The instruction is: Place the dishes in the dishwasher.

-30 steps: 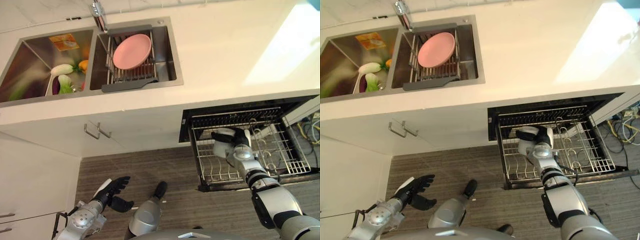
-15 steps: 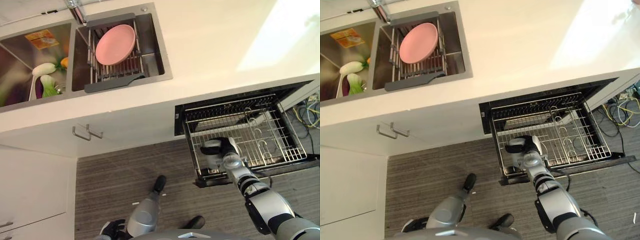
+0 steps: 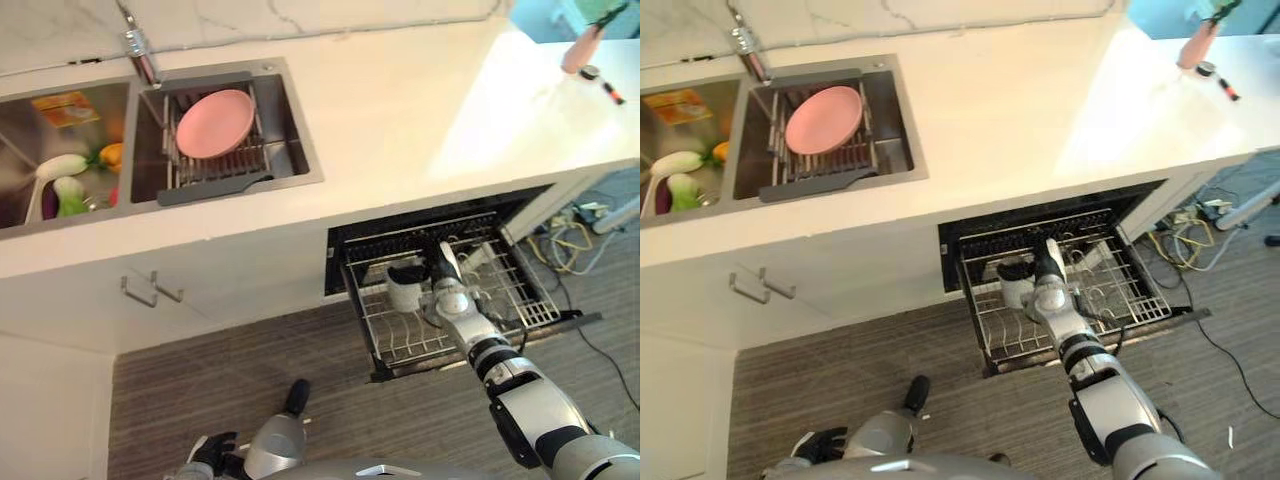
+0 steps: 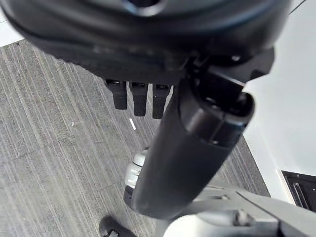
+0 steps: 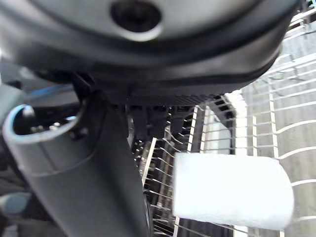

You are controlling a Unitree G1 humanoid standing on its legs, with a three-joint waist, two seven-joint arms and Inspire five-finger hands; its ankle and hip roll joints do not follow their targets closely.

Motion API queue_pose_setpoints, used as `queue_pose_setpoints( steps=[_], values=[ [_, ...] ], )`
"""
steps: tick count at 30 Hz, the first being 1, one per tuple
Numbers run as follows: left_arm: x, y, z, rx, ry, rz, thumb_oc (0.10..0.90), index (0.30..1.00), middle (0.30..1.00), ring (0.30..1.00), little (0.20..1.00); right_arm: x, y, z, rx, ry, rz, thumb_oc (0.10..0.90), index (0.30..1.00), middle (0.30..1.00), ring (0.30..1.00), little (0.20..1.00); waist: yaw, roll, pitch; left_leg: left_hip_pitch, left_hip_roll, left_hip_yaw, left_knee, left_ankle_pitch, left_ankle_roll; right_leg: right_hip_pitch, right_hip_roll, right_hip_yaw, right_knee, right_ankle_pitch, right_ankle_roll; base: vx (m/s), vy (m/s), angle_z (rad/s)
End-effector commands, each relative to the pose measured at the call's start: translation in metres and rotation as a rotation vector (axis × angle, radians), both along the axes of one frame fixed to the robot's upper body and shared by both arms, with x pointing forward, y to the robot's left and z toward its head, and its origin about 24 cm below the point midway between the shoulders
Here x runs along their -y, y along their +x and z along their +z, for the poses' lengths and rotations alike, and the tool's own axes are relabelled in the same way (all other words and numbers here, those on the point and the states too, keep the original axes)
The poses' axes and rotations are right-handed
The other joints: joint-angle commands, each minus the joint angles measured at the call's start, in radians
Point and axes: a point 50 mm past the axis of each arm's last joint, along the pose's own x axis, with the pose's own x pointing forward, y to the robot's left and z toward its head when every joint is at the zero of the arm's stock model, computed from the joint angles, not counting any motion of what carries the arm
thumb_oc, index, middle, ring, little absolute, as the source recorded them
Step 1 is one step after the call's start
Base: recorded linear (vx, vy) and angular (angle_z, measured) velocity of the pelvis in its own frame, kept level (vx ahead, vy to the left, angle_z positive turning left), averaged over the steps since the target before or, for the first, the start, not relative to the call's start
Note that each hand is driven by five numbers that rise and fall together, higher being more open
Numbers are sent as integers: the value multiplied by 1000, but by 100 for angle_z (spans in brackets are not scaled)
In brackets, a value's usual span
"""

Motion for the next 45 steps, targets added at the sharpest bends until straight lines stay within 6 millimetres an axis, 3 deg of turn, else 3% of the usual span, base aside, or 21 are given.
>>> queue_pose_setpoints(
  steps=[1, 7, 12, 17, 22, 25, 34, 37, 39, 41, 42, 43, 44, 45],
  values=[
    [-2, -21, -4, -87, 11, 4, 800, 900, 900, 900, 900, 8, 14, 39, 174, -51, 61, 800, 900, 900, 900, 900, 18, 27, -47, 106, 111, 106, 6, -102, -55, 0, -54, 31, 12, 18, 31, 10, -14, -32],
    [0, -20, -5, -79, -1, 25, 800, 900, 900, 900, 900, 1, 6, 42, 216, -4, 103, 800, 900, 900, 900, 900, 1, 33, -59, 139, 121, 131, 6, -113, -52, 9, -47, 54, 12, 14, 26, 3, -6, -23],
    [3, -19, -5, -71, -7, 48, 800, 900, 900, 900, 900, -1, -2, 62, 331, 28, 122, 800, 900, 900, 900, 900, -16, 44, -64, 153, 124, 138, 6, -118, -51, 16, -44, 64, 12, 9, 24, -1, -4, -9],
    [3, -26, -7, -82, -10, 142, 800, 900, 900, 900, 900, 6, -29, 94, 534, 58, 148, 800, 900, 900, 900, 900, -50, 56, -68, 172, 126, 154, 7, -128, -50, 15, -41, 87, 14, 2, 22, 6, -3, -3],
    [15, -51, -12, -132, -95, 326, 800, 900, 900, 900, 900, 9, -67, 105, 632, 112, 204, 800, 900, 900, 900, 900, -99, 75, -73, 190, 126, 191, 10, -118, -40, -4, -42, 120, 16, 11, 14, -17, 0, -18],
    [17, -52, -13, -131, -113, 346, 800, 900, 900, 900, 900, 8, -74, 107, 643, 93, 239, 800, 900, 900, 900, 900, -113, 82, -74, 199, 133, 201, 11, -119, -42, -8, -34, 137, 15, 6, 10, 20, -53, -31],
    [28, -46, -14, -76, -180, 396, 800, 900, 900, 900, 900, -13, -73, 121, 702, 121, 365, 800, 900, 900, 900, 900, -138, 117, -58, 182, 172, 214, 98, -115, -65, -25, 10, 207, 10, -28, -16, -18, -98, -23],
    [26, -31, -12, -37, -166, 346, 800, 900, 900, 900, 900, -16, -72, 134, 758, 115, 377, 800, 900, 900, 900, 900, -128, 124, -14, 61, 168, 161, 195, -18, -105, -34, 5, 177, 10, -35, -25, -194, -72, 8],
    [28, -30, -12, -40, -157, 309, 800, 900, 900, 900, 900, -16, -71, 138, 774, 97, 385, 800, 900, 900, 900, 900, -129, 130, -18, 31, 154, 134, 183, -16, -115, -39, -15, 140, 10, -35, -21, -101, 21, 69],
    [28, -36, -13, -66, -146, 292, 800, 900, 900, 900, 900, -14, -69, 139, 770, 71, 380, 800, 900, 900, 900, 900, -132, 140, -26, 57, 173, 129, 162, -42, -124, -25, -30, 132, 10, -39, -9, 1, 86, 74],
    [29, -38, -14, -74, -145, 290, 800, 900, 900, 900, 900, -12, -68, 140, 771, 62, 376, 800, 900, 900, 900, 900, -140, 143, -27, 68, 187, 148, 158, -44, -123, -23, -38, 124, 10, -32, -6, -107, 350, 61],
    [31, -38, -14, -84, -147, 276, 800, 900, 900, 900, 900, -7, -64, 142, 780, 34, 351, 800, 900, 900, 900, 900, -180, 149, -37, 106, 261, 275, 145, -29, -122, -30, -76, 90, 15, -1, 9, -159, 443, 63],
    [30, -38, -14, -85, -144, 276, 800, 900, 900, 900, 900, -5, -64, 142, 775, 30, 341, 800, 900, 900, 900, 900, -192, 155, -43, 130, 290, 324, 136, -13, -126, -35, -88, 89, 17, 8, 14, -133, 384, 70],
    [30, -39, -14, -85, -144, 276, 800, 900, 900, 900, 900, -5, -64, 142, 774, 30, 342, 800, 900, 900, 900, 900, -190, 156, -42, 134, 291, 327, 132, -11, -127, -34, -87, 92, 17, 8, 14, -49, 284, 75]
  ],
)
